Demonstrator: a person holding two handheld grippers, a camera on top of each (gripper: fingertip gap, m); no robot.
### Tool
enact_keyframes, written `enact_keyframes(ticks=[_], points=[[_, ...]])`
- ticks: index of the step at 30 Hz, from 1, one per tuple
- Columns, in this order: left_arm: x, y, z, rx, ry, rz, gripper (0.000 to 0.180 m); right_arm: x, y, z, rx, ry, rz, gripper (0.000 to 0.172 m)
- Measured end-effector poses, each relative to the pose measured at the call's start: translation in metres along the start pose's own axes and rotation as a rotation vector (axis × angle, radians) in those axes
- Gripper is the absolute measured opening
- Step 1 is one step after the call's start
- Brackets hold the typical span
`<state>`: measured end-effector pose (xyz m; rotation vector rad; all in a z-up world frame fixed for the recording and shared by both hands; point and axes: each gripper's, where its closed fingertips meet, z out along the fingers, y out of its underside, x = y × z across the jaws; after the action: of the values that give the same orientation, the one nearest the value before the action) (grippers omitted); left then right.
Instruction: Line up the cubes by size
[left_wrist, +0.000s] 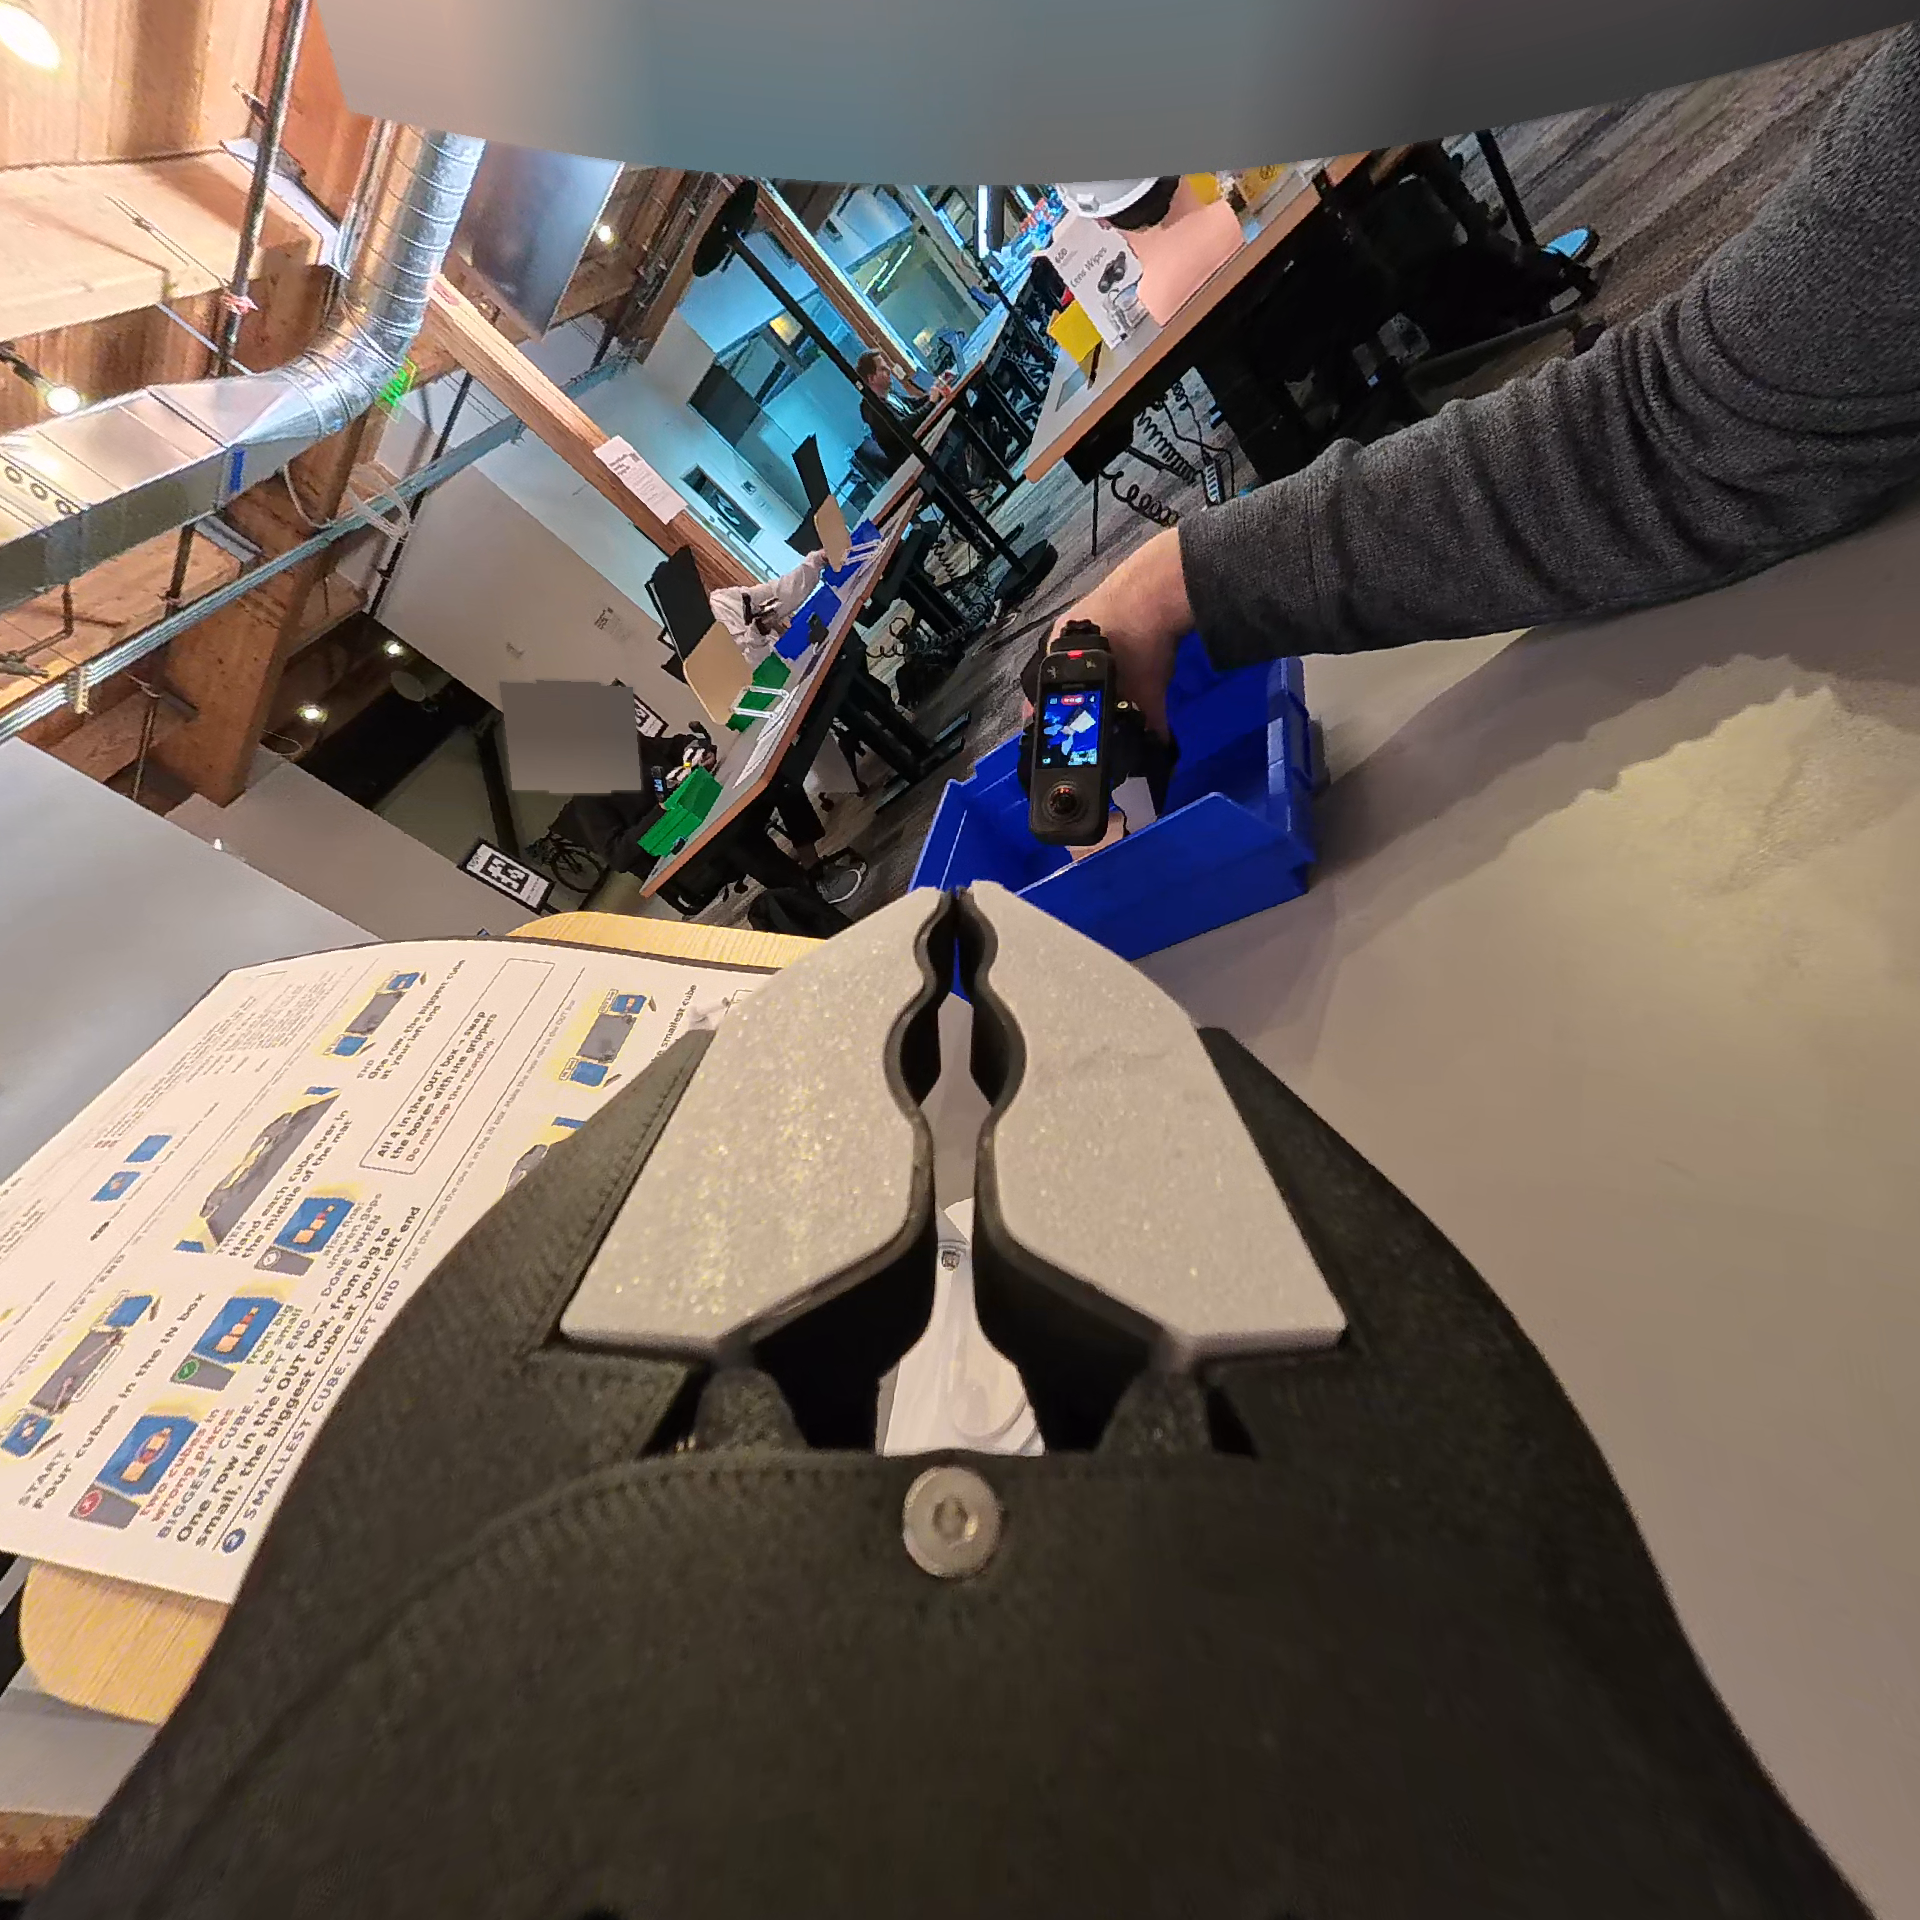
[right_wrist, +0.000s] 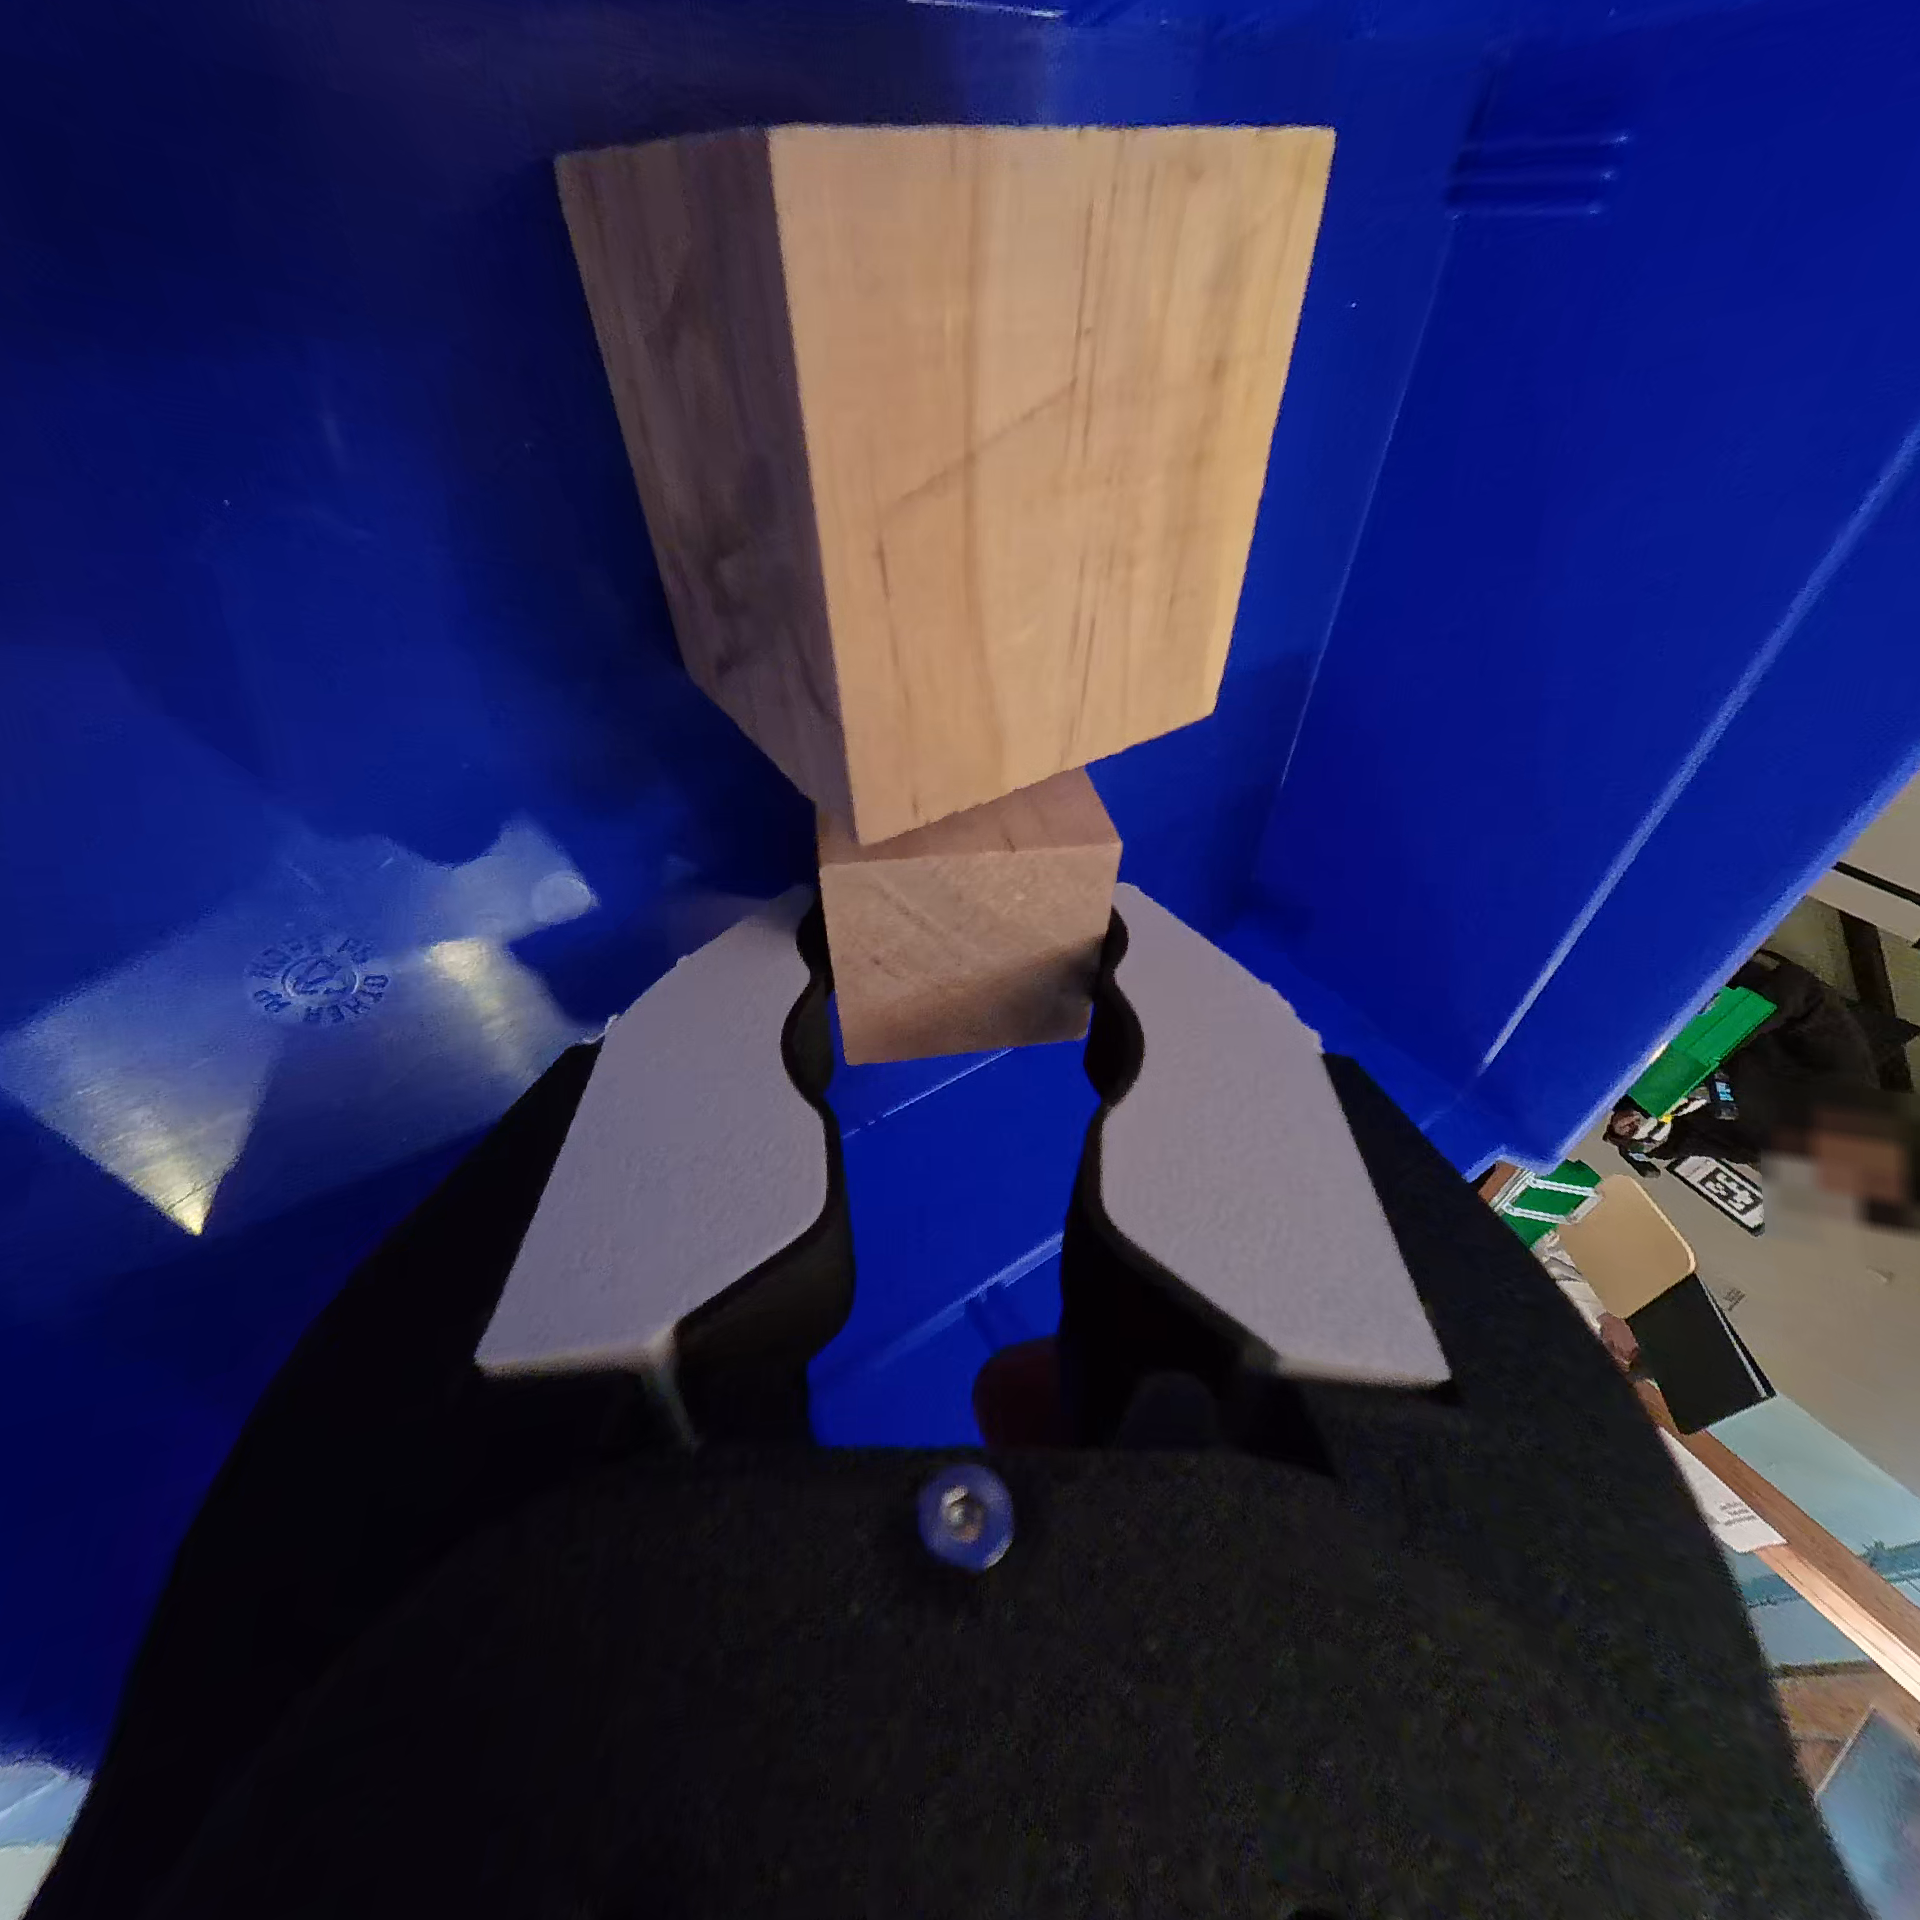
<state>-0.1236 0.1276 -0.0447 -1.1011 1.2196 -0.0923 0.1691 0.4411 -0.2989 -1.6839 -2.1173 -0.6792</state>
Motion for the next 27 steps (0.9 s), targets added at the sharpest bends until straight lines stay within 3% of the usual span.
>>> enact_keyframes(ticks=[12, 21, 27], points=[[0.001, 0.002, 0.002, -0.007, 0.004, 0.0, 0.0, -0.009, 0.004, -0.013, -0.002, -0.058, -0.001, 0.046], [0.003, 0.003, 0.003, -0.015, 0.01, 0.01, 0.0, -0.009, -0.001, -0.003, -0.011, -0.044, -0.014, 0.047], [0.003, 0.003, 0.003, -0.018, 0.01, 0.013, 0.0, -0.004, -0.004, -0.003, -0.005, -0.016, -0.002, 0.055]])
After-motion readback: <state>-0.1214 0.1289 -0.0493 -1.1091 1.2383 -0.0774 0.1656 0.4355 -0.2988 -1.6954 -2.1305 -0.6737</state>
